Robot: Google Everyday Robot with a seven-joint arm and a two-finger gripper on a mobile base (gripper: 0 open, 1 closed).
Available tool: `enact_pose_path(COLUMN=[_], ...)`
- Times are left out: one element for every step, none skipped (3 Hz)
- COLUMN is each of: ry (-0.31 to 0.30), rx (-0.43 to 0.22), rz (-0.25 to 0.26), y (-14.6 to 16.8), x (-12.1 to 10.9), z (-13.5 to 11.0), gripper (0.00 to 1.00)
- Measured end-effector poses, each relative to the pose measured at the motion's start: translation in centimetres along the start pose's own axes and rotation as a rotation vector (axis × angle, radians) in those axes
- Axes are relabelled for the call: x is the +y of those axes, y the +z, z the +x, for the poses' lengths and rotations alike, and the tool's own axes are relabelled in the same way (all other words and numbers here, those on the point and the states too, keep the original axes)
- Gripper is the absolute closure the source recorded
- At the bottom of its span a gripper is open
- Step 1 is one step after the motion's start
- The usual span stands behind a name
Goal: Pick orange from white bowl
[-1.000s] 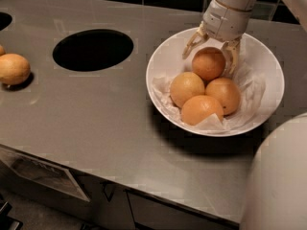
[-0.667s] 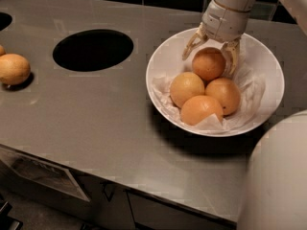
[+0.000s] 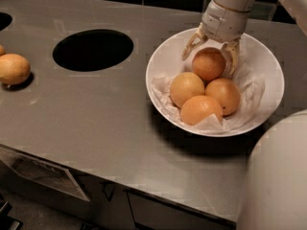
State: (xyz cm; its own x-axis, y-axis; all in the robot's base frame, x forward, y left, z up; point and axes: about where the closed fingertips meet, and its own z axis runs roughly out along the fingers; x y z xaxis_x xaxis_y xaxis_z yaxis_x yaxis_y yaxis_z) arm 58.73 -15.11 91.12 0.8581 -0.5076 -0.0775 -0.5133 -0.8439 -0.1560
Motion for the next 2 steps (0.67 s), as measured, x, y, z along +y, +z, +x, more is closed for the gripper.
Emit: enact_pose_path(ry=[0.0,0.0], rx=[0.0,0.0], rz=[0.0,0.0], y=[0.0,0.0], x=[0.0,0.0], z=[0.0,0.0], gripper=[0.31,0.31])
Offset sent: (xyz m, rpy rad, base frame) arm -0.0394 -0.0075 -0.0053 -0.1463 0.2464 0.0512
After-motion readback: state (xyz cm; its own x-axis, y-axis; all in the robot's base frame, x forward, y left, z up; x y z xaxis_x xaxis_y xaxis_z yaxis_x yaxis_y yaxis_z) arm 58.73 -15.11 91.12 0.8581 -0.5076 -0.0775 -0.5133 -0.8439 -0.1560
